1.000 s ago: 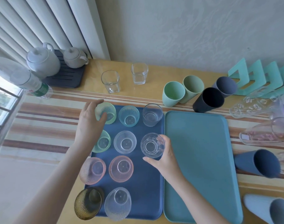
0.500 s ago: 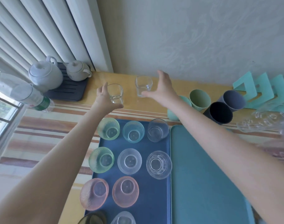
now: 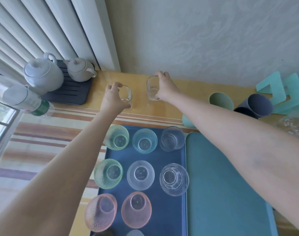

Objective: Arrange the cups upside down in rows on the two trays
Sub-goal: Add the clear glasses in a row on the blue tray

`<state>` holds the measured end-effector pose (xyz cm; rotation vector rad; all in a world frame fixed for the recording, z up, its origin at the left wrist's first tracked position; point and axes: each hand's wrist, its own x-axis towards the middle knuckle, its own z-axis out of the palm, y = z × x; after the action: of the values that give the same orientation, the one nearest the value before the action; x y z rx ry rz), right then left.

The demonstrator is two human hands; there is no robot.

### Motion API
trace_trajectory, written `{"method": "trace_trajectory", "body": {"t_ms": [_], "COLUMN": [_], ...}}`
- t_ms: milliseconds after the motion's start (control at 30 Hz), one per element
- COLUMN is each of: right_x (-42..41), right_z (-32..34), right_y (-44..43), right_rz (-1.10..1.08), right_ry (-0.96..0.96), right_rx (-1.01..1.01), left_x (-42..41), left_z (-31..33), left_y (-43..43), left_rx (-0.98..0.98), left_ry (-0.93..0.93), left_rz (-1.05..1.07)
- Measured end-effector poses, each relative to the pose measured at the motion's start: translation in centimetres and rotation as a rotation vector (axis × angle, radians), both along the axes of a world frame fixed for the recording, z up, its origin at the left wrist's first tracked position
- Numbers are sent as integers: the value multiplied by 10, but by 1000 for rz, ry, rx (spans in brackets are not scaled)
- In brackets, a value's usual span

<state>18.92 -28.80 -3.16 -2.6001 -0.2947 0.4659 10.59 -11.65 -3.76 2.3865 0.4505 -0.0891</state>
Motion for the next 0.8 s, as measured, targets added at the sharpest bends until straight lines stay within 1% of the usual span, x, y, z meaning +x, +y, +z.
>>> {"method": "trace_trajectory", "body": {"t_ms": [100, 200, 300, 400, 500, 567, 667, 733, 800], "right_x": [-11, -33, -64, -110, -170, -212, -269, -301, -327], "right_z": [12, 34, 63, 91, 111, 117, 113, 100, 82], "right_y": [-4, -15, -34, -66, -108, -135, -164, -174, -175], "right_rz": [-19, -14, -27, -24, -40, -49, -97, -130, -153], "right_ry": [-31, -127, -197, -217, -118, -83, -21, 9, 35], "right_rx": [83, 213, 370, 442, 490, 498, 509, 516, 508], "left_x": [-6, -24, -60, -113, -175, -219, -276, -306, -330], "left_z": [19, 52, 88, 120, 140, 141, 123, 104, 85], "left_y": [-5, -11, -25, -45, -69, -88, -117, -134, -151], "left_rx": [-17, 0, -53, -87, -88, -90, -60, -78, -57], "left_ry": [-100, -201, -285, -347, -337, -305, -238, -181, -108], "left_rz": [7, -32, -60, -130, -214, -266, -388, -438, -467]}}
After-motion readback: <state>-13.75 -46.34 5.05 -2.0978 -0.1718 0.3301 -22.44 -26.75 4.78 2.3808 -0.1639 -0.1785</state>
